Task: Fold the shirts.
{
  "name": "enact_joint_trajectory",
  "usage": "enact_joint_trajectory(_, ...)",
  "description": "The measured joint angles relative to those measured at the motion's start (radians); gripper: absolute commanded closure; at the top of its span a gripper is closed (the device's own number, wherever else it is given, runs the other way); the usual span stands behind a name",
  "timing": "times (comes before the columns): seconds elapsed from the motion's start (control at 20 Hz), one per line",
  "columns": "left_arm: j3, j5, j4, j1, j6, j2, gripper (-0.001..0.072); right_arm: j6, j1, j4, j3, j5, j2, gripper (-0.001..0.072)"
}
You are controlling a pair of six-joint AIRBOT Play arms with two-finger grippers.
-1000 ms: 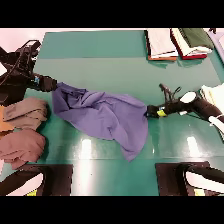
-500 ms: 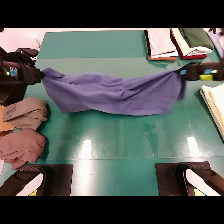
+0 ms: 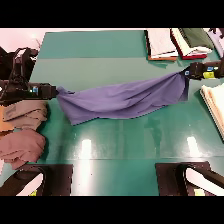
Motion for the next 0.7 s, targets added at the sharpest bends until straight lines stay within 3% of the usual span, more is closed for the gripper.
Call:
enact_joint_trajectory(0.35,0.034,0.041,0.001,0.0,-0.002,0.016,0.0684,0.003,-0.002,0.005,0.012,-0.017,0.023,0.0693)
enact_joint_trajectory(0.7,0.512,-0.082,-0.004,0.0,-0.002,0.114,0.0684,-0.006,-0.003,0.0,0.212,0.021,0.276,0.0694)
